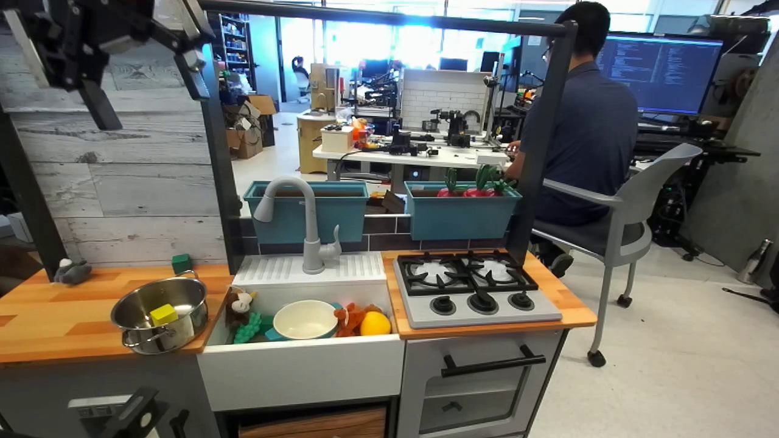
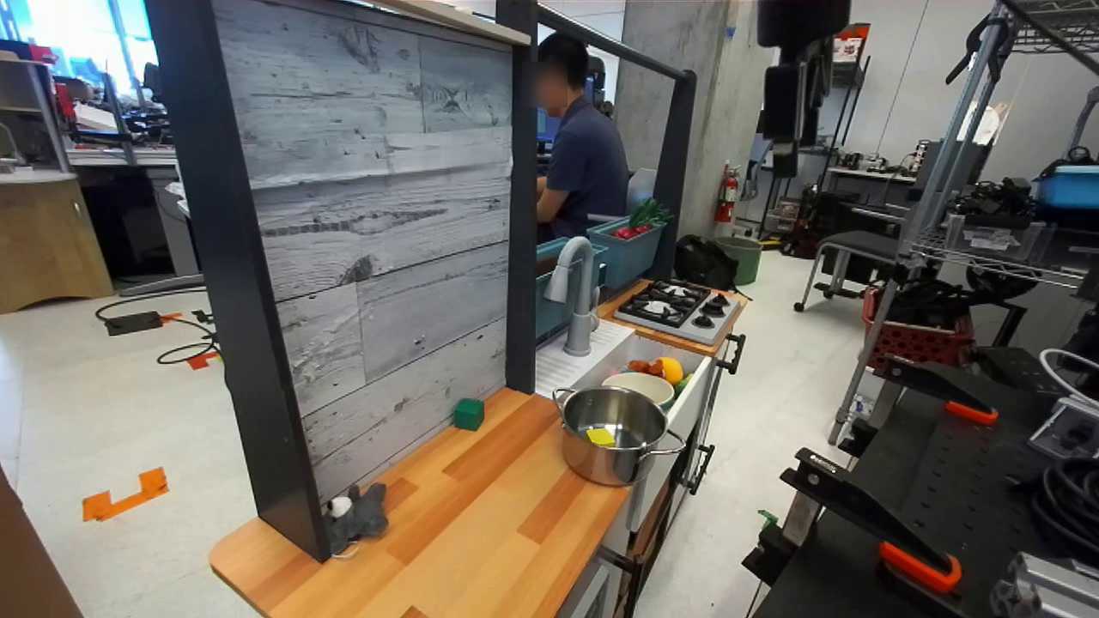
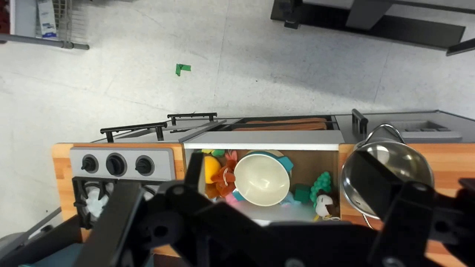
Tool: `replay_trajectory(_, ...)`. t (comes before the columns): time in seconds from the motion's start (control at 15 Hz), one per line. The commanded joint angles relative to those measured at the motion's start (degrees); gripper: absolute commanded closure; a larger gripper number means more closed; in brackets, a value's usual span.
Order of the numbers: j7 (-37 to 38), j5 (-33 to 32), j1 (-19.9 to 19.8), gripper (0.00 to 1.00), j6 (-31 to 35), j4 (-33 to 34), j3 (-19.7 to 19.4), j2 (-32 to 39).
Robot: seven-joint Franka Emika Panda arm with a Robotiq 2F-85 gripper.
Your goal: Move the pot
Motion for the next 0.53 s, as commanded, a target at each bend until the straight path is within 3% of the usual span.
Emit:
replay_trajectory(0.0,-1.05,-8.24,3.30,0.00,-2.05,6.70,-1.10,9.51)
replay_trajectory(0.2,-5.44,-13.57,4.26,0.00,1.01,6.45,-2.08,12.92)
replay_trajectory(0.33,-3.59,-17.89,4.45,0.00,5.48,4.90,-2.90,13.50)
replay_trajectory(0.47,-0.53,-17.95,3.78,0.00,10.42,3.64,-3.47,13.65)
